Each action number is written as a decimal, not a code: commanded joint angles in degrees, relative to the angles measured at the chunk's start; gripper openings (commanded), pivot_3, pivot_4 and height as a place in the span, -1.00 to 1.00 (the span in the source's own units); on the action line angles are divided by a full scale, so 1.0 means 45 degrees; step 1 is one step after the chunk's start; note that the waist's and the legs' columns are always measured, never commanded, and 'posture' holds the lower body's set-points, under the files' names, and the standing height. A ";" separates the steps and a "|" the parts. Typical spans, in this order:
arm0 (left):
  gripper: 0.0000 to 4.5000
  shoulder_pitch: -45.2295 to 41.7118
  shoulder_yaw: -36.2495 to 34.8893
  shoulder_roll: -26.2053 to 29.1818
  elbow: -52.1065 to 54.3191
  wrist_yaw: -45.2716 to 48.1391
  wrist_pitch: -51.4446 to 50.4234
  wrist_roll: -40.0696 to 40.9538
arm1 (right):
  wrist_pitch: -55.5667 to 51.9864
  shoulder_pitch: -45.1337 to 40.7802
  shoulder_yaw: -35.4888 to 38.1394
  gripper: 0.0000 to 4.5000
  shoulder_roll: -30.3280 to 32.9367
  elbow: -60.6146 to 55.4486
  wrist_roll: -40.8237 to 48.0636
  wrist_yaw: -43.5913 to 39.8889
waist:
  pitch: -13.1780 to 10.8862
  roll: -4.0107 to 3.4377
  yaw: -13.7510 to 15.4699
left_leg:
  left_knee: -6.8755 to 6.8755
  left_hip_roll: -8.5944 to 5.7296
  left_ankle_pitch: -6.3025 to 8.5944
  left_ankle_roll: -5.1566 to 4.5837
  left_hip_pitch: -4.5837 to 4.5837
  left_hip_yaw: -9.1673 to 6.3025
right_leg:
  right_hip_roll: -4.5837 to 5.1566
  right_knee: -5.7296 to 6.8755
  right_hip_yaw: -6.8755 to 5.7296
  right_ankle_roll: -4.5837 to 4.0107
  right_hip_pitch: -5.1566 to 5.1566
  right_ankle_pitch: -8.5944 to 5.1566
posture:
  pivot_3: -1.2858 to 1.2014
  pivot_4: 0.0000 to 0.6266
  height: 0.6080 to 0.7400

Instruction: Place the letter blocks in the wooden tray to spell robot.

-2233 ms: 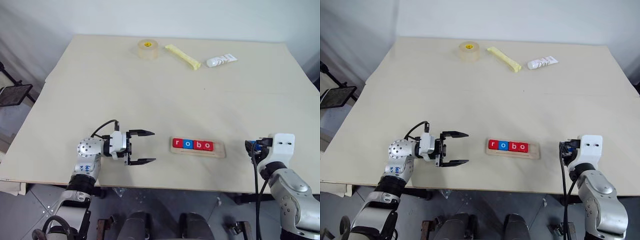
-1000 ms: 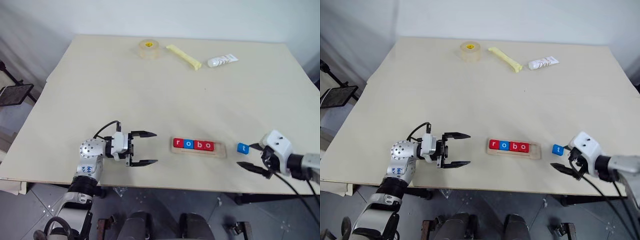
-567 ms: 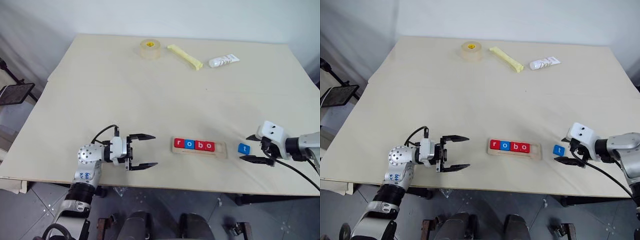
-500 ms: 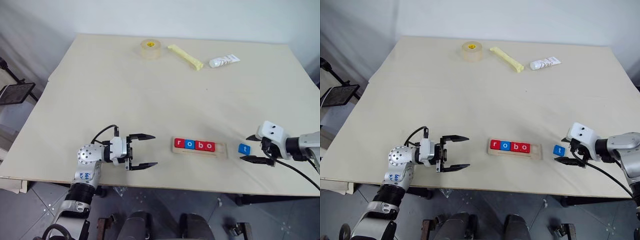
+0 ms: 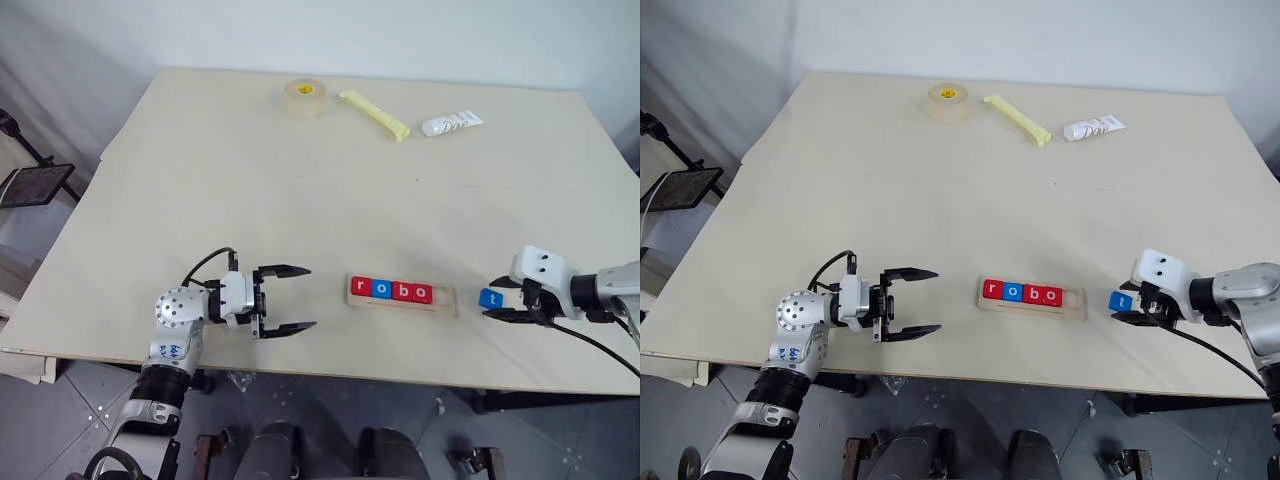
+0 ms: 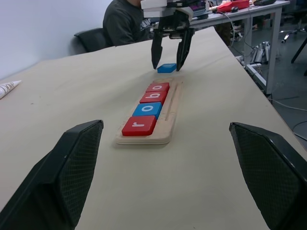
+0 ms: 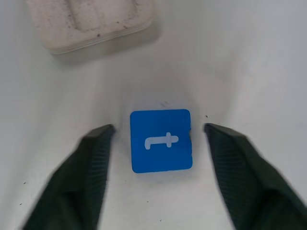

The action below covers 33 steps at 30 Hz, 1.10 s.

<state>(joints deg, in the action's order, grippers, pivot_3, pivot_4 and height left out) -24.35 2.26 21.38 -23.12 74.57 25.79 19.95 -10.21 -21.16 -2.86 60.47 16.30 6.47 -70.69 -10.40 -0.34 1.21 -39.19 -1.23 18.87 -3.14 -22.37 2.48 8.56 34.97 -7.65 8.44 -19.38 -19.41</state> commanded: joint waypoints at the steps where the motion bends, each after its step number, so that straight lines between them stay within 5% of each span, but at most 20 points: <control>1: 1.00 -0.0183 0.0022 -0.0019 0.0027 -0.0023 0.0205 0.0015 | -0.0222 0.0076 0.0001 -0.24 0.0088 0.0264 -0.0405 0.0230 | 0.0000 0.0000 0.0000 | 0.0000 0.0000 0.0000 0.0000 0.0000 0.0000 | 0.0000 0.0000 0.0000 0.0000 0.0000 0.0000 | 0.03 -0.52 1.00; 11: 1.00 -0.0302 0.0031 -0.0063 -0.0252 0.0006 0.0332 -0.0005 | -0.2382 0.0017 0.0705 -0.35 0.0455 -0.2770 0.0677 -0.0213 | -0.0001 -0.0003 0.0021 | 0.0007 0.0004 0.0001 0.0002 -0.0008 0.0001 | -0.0002 0.0002 0.0001 0.0000 -0.0021 0.0000 | 0.03 -0.52 1.00; 16: 1.00 -0.0459 0.0087 -0.0185 -0.0493 0.0132 0.0425 0.0011 | -0.3580 -0.0841 -0.0634 -0.35 0.0447 -0.4426 0.0260 -0.0796 | -0.0002 -0.0004 0.0014 | 0.0007 0.0003 0.0001 0.0002 -0.0010 0.0002 | -0.0001 0.0002 0.0003 0.0000 -0.0025 0.0000 | 0.03 -0.52 1.00; 33: 1.00 0.0086 0.0093 -0.0170 0.0040 -0.0323 0.0474 -0.0045 | -0.3394 -0.2749 -0.2757 -0.35 -0.0391 -0.3578 -0.1075 -0.1040 | -0.0002 -0.0004 0.0007 | 0.0008 -0.0003 0.0002 0.0002 -0.0018 -0.0010 | 0.0000 0.0004 -0.0001 0.0000 -0.0033 0.0000 | 0.03 -0.52 1.00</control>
<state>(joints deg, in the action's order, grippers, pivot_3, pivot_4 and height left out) -24.35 2.73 20.48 -24.93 73.71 27.41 19.74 -26.05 -32.56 -15.70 58.82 0.55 1.87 -74.86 -10.41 -0.36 1.24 -39.15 -1.25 18.88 -3.13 -22.45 2.43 8.57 35.00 -7.65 8.44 -19.53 -19.41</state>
